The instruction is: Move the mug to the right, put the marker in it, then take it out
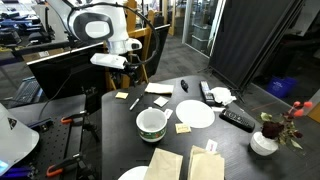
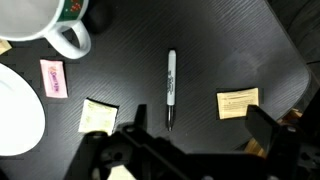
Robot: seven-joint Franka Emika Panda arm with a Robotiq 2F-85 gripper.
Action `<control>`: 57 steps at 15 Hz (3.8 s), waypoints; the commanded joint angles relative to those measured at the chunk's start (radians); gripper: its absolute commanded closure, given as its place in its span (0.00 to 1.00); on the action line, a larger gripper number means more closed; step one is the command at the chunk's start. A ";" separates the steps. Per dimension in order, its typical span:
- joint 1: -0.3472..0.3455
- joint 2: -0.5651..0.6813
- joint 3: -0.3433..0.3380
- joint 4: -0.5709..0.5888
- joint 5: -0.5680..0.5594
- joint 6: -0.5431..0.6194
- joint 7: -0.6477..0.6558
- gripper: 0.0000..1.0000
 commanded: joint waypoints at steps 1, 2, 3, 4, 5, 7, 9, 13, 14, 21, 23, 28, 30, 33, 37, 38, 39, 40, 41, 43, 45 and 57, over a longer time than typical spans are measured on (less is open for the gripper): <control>-0.042 0.059 0.024 0.016 0.002 0.067 -0.060 0.00; -0.048 0.072 0.027 0.018 0.006 0.078 -0.069 0.00; -0.056 0.088 0.034 0.020 0.015 0.092 -0.083 0.00; -0.065 0.103 0.041 0.022 0.019 0.102 -0.092 0.00; -0.073 0.120 0.047 0.027 0.015 0.109 -0.098 0.00; -0.084 0.154 0.059 0.040 -0.010 0.123 -0.087 0.00; -0.094 0.188 0.069 0.058 -0.026 0.128 -0.085 0.00; -0.101 0.249 0.076 0.097 -0.063 0.125 -0.065 0.00; -0.100 0.263 0.073 0.105 -0.077 0.128 -0.059 0.00; -0.106 0.353 0.075 0.177 -0.129 0.132 -0.049 0.00; -0.109 0.377 0.079 0.198 -0.133 0.130 -0.050 0.00; -0.108 0.425 0.080 0.241 -0.143 0.124 -0.044 0.00; -0.109 0.439 0.081 0.253 -0.143 0.122 -0.044 0.00; -0.112 0.457 0.084 0.267 -0.144 0.123 -0.044 0.28; -0.118 0.473 0.089 0.282 -0.144 0.124 -0.046 0.57; -0.119 0.475 0.090 0.284 -0.144 0.124 -0.045 0.66; -0.120 0.477 0.090 0.286 -0.144 0.123 -0.046 0.73; -0.121 0.479 0.091 0.288 -0.144 0.123 -0.045 0.81; -0.122 0.478 0.091 0.291 -0.144 0.124 -0.045 0.88; -0.122 0.479 0.092 0.291 -0.145 0.125 -0.045 1.00; -0.121 0.472 0.092 0.287 -0.144 0.126 -0.041 0.96; -0.128 0.203 0.097 0.128 -0.092 0.105 0.115 0.96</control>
